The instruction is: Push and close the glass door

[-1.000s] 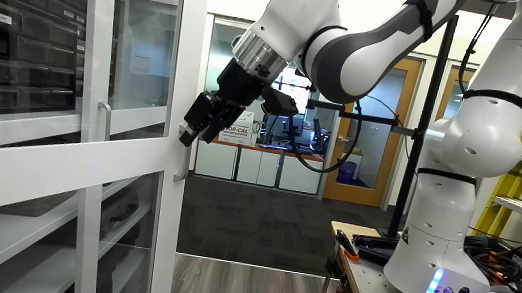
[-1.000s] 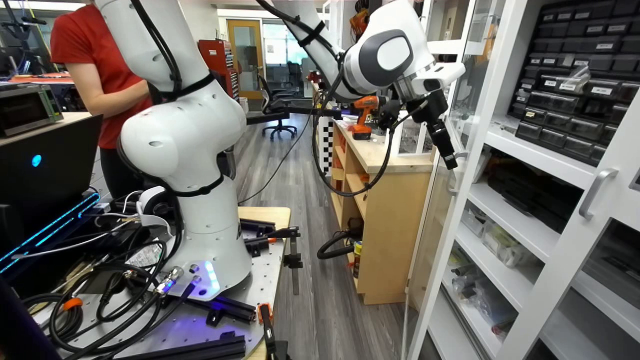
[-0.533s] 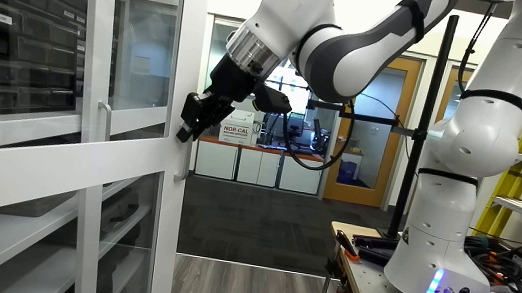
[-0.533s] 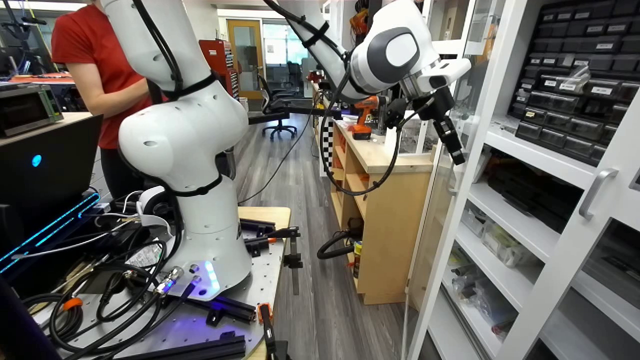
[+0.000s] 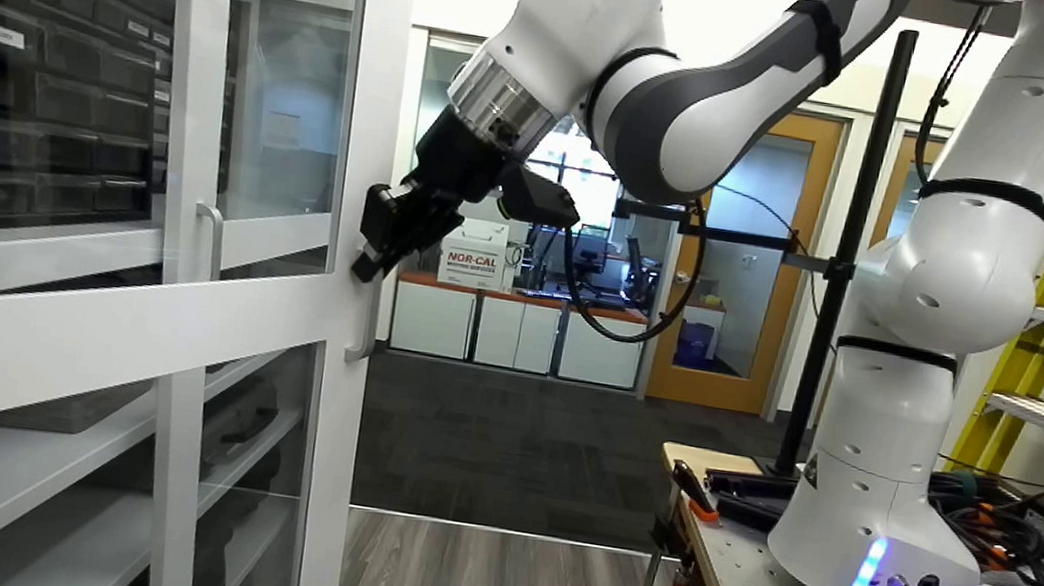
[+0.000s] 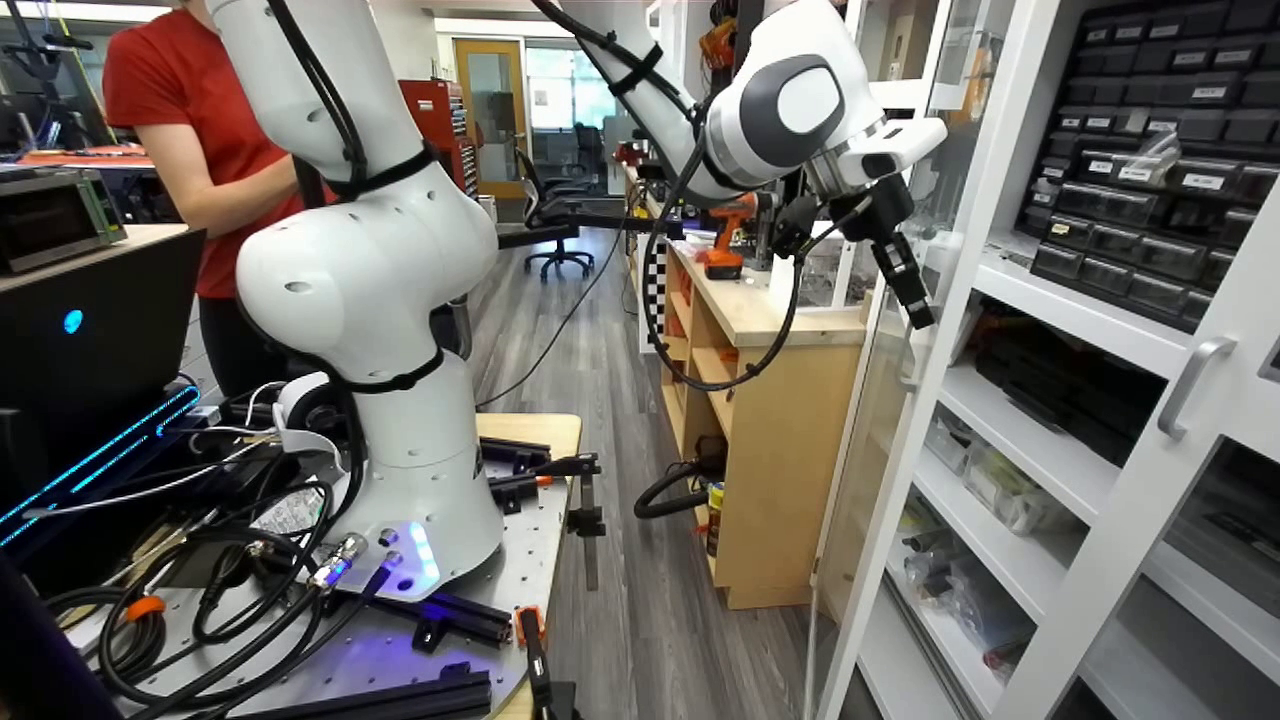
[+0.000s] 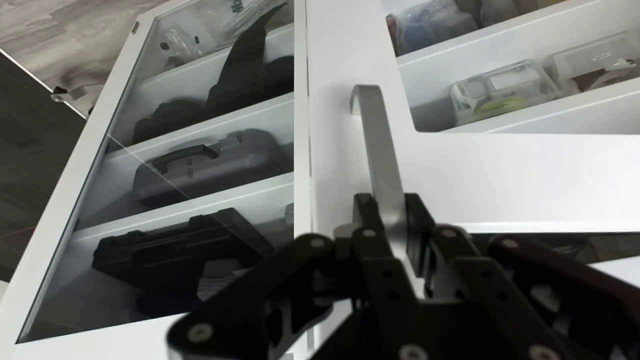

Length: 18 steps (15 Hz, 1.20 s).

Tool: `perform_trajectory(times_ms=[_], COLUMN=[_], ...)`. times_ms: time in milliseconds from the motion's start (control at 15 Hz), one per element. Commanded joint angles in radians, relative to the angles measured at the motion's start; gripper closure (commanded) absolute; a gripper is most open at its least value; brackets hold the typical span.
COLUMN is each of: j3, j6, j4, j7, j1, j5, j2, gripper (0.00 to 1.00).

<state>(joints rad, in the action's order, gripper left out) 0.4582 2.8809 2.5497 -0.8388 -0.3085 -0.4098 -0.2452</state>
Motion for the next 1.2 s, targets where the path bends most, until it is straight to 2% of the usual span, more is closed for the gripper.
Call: perform_trajectory(times_ms=[0, 533, 1133], j3=[0.004, -0.008, -0.046], j6=[0.023, 0.020, 0.004], j4=[-0.047, -0.170, -0.411], j7=[-0.018, 0.021, 0.158], j1=[-0.039, -0.067, -0.054], j5=[-0.036, -0.106, -0.143], j2=[0.032, 0.149, 0.374], gripper=[0.95, 0.95, 0.95])
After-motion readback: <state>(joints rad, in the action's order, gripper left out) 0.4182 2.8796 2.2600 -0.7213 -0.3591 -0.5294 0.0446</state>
